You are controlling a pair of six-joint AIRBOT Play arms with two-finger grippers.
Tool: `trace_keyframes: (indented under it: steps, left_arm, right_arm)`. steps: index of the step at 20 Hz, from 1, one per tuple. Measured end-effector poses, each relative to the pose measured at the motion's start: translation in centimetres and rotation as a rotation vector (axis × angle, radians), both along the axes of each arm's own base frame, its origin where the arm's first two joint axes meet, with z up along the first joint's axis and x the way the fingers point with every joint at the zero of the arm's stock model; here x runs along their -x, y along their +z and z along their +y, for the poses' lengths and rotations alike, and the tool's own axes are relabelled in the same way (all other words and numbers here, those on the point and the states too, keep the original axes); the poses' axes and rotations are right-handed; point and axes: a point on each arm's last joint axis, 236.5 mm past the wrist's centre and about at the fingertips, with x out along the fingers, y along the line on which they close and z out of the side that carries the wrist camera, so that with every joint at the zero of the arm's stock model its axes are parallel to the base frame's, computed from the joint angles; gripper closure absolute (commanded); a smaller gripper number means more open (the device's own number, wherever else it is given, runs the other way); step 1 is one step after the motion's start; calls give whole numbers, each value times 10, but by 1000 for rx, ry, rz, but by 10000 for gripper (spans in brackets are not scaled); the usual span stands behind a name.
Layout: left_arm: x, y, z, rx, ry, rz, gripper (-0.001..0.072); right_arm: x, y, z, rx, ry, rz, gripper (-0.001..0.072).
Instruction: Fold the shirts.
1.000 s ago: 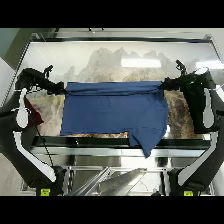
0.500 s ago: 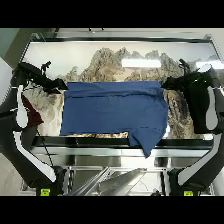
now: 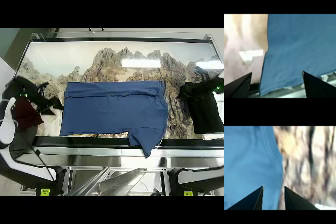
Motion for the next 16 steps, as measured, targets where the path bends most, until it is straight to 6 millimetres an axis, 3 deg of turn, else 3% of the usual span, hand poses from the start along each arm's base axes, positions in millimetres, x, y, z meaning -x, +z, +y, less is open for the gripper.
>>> trace_keyframes:
  steps: [4, 6, 7, 8, 9, 10, 11, 12, 16]
  left_arm:
    - [52, -19, -17, 11, 2, 46, 2]
    - [72, -28, -24, 17, 6, 75, 129]
    - [81, -31, -27, 24, 8, 92, 129]
    - [87, -33, -31, 35, 12, 105, 130]
    - [91, -34, -34, 42, 14, 108, 218]
    - [90, -36, -35, 42, 17, 98, 445]
    - [85, -38, -35, 45, 21, 74, 611]
    - [74, -39, -36, 46, 37, 31, 657]
    - [47, -21, -47, 105, 69, -43, 659]
  right_arm:
    - [55, -7, -16, -30, -118, 35, 413]
    - [81, -17, -16, -52, -167, 68, 406]
    - [93, -23, -12, -66, -181, 91, 340]
    - [105, -29, -5, -90, -196, 114, 196]
    - [116, -36, 3, -119, -212, 136, 224]
    - [124, -42, 14, -159, -228, 151, 326]
    - [131, -47, 26, -204, -239, 159, 347]
    - [136, -52, 41, -259, -247, 162, 346]
    - [160, -71, 89, -394, -259, 197, 346]
